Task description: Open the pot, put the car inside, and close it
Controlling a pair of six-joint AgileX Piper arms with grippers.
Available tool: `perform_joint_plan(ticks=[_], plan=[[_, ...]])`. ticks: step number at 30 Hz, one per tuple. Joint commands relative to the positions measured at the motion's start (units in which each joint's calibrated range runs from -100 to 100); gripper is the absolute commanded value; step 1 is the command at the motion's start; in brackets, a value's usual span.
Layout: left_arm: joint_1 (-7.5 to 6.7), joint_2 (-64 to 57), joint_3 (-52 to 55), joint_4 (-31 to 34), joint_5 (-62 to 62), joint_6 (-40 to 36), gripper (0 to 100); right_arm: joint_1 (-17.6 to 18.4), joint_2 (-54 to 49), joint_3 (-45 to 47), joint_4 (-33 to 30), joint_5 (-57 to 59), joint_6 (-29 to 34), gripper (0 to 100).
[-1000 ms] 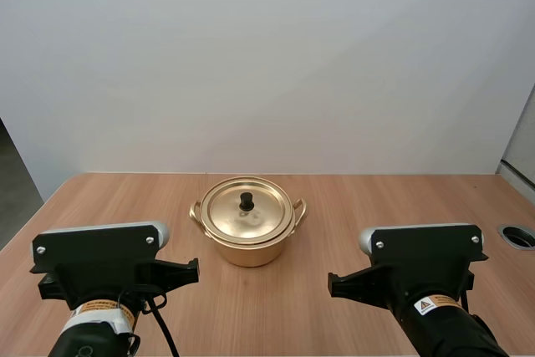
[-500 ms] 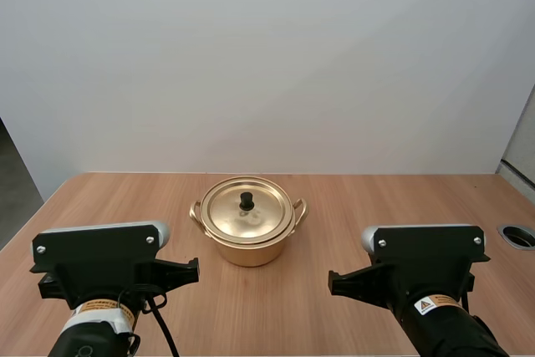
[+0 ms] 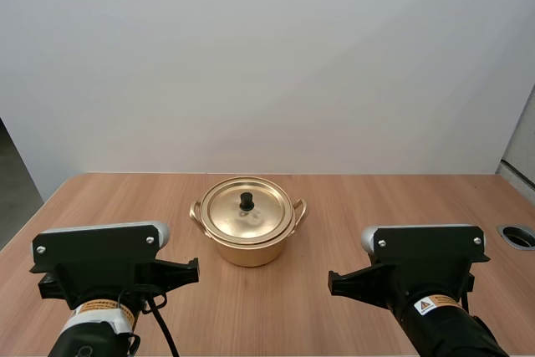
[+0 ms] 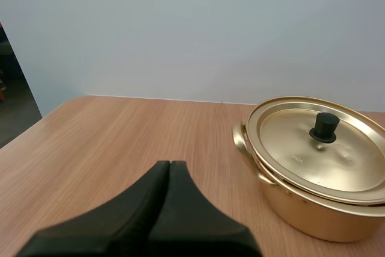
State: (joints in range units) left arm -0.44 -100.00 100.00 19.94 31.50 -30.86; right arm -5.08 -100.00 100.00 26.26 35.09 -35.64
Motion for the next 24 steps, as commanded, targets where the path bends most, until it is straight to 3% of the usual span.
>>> perform_joint_plan(ticks=[1, 10, 24], plan=[[-0.01, 0.00, 0.00, -0.07, -0.05, 0.00, 0, 0.02, 0.00, 0.00, 0.04, -0.06, 0.03, 0], [-0.01, 0.00, 0.00, -0.07, -0.05, 0.00, 0, 3.03, 0.00, 0.00, 0.04, -0.06, 0.03, 0], [-0.01, 0.00, 0.00, -0.07, -0.05, 0.00, 0, 3.08, 0.00, 0.00, 0.04, -0.06, 0.03, 0]])
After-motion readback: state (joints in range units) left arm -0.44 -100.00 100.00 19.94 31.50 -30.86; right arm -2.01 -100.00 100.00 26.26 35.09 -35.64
